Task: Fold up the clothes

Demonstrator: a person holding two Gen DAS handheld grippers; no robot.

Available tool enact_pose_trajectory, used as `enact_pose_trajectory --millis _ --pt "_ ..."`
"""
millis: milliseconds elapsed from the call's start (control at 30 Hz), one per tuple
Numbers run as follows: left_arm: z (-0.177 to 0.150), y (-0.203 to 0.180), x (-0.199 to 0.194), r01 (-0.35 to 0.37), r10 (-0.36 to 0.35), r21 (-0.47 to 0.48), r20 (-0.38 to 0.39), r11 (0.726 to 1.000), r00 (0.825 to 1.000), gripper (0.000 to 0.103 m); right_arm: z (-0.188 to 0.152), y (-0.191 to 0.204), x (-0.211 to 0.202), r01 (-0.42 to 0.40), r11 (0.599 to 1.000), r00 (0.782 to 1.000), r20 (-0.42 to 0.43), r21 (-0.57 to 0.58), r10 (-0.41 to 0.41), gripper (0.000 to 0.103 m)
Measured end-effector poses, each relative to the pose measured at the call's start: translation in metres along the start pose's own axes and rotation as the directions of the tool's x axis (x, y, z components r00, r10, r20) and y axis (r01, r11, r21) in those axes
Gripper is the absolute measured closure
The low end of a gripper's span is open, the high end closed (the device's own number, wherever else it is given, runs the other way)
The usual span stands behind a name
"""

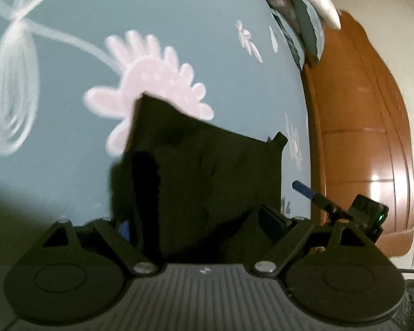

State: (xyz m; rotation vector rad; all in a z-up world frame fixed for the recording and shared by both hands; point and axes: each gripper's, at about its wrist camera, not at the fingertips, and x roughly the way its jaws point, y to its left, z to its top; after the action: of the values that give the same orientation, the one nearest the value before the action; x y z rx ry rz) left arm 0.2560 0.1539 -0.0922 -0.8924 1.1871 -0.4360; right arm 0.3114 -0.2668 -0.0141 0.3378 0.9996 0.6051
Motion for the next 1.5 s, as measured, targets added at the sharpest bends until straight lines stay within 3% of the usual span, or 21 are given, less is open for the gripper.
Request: enact_pose_trajectory --millis 100,200,367,600,700,833,967,1167,1267,1400,1500 --pt "-0.002 -0.004 0.002 -0.011 0.011 0.024 -0.017 1.000 1.000 0.014 -0.001 -0.023 0.000 -0.028 0.992 1.000 0.001 0.120 0.028 0.000" --pt "-0.014 -0.002 -0.001 -0.014 0.014 -0.017 -0.011 1.000 1.000 0.016 -0.002 -0.046 0.000 -0.056 0.969 0.998 0.006 0.239 0.056 0.000" --pt "-0.026 -0.009 0.000 -0.057 0.057 0.011 0.003 0.998 0.998 0.018 -0.021 -0.060 0.010 -0.100 0.930 0.988 -0.076 0.354 0.135 0.000" --pt "-0.012 -0.011 0.003 -0.073 0.075 0.039 -0.056 0.997 0.996 0.018 0.004 -0.062 0.034 -0.167 0.928 0.977 -0.070 0.332 0.201 0.000" --pt "-0.017 -0.009 0.000 -0.084 0.086 0.047 -0.039 0.995 0.996 0.028 0.002 -0.067 0.036 -0.200 0.912 0.968 -0.072 0.359 0.241 0.000" --pt "-0.020 0.002 -0.007 -0.080 0.080 -0.007 -0.005 0.997 0.997 0.042 -0.025 -0.069 0.033 -0.234 0.862 0.939 -0.126 0.449 0.321 0.000" --pt "-0.019 0.002 -0.006 -0.083 0.083 0.003 -0.007 0.997 0.997 0.042 -0.043 -0.054 0.031 -0.248 0.878 0.922 -0.176 0.410 0.343 0.000" --pt "-0.017 -0.003 -0.005 -0.103 0.104 0.025 -0.025 0.994 0.994 0.042 -0.012 -0.051 0.060 -0.310 0.853 0.911 -0.126 0.421 0.393 0.000" --pt "-0.019 -0.005 -0.005 -0.111 0.112 0.032 -0.018 0.993 0.994 0.042 -0.006 -0.043 0.064 -0.303 0.861 0.905 -0.160 0.408 0.394 0.000" --pt "-0.022 -0.005 -0.004 -0.108 0.108 0.029 -0.001 0.994 0.994 0.042 -0.023 -0.039 0.058 -0.324 0.849 0.869 -0.222 0.417 0.441 0.000" --pt "-0.022 -0.004 -0.005 -0.106 0.107 0.034 -0.003 0.994 0.994 0.042 -0.015 -0.038 0.065 -0.326 0.844 0.871 -0.212 0.426 0.444 0.000"
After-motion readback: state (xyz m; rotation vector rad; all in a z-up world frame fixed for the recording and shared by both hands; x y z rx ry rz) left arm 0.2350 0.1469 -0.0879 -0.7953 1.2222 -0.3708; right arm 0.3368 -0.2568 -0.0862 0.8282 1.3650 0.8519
